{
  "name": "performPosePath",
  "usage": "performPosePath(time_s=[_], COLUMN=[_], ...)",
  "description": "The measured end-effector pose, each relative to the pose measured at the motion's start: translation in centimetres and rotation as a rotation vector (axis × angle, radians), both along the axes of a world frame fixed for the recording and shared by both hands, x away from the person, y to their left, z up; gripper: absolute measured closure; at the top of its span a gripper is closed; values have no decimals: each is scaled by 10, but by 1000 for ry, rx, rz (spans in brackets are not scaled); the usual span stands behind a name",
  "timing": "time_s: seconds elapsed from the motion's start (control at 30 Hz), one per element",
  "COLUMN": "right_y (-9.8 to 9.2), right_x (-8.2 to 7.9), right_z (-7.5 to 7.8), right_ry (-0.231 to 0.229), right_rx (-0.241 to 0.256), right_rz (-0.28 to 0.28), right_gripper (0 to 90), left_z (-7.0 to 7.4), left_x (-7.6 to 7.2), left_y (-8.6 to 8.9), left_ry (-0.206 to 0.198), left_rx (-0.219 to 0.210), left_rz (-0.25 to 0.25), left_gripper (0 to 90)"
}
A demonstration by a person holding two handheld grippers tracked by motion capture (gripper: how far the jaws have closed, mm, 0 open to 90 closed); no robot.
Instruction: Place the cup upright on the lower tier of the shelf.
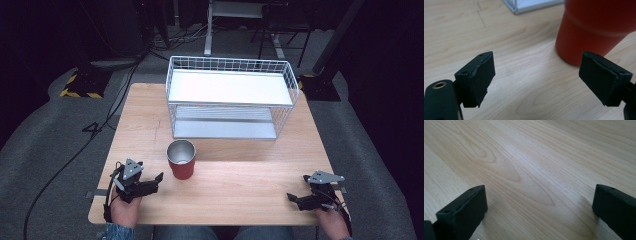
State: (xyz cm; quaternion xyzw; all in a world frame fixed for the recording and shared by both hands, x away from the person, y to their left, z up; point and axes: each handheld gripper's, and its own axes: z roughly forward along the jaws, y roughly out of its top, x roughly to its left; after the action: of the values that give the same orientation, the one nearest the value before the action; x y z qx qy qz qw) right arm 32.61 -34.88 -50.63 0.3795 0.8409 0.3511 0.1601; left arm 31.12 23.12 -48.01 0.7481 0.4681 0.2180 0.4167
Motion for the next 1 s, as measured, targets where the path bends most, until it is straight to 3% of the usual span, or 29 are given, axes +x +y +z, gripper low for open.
performPosePath(time_s=[0.2, 0.4, 0.53, 0.6, 0.7, 0.87, 1.0], right_y=[0, 0, 0, 0, 0, 0, 0], right_x=[0, 0, 0, 0, 0, -1, 0], right_z=[0, 0, 0, 0, 0, 0, 0], right_ry=[-1, -1, 1, 0, -3, -4, -2], right_rx=[0, 0, 0, 0, -1, -1, -1], right_rz=[-1, 4, 3, 4, 5, 4, 4], right_gripper=[0, 0, 0, 0, 0, 0, 0], left_z=[11, 12, 8, 7, 3, -4, -7], left_x=[-2, 0, 4, 7, 11, 15, 20], left_y=[-6, -12, -15, -18, -21, -25, -32], left_ry=[-69, -116, -119, -119, -87, -52, -34], left_rx=[-42, -83, -126, -130, -133, -151, -141], left_rz=[-73, -192, -261, -266, -256, -281, -299], left_gripper=[141, 141, 141, 141, 141, 140, 108])
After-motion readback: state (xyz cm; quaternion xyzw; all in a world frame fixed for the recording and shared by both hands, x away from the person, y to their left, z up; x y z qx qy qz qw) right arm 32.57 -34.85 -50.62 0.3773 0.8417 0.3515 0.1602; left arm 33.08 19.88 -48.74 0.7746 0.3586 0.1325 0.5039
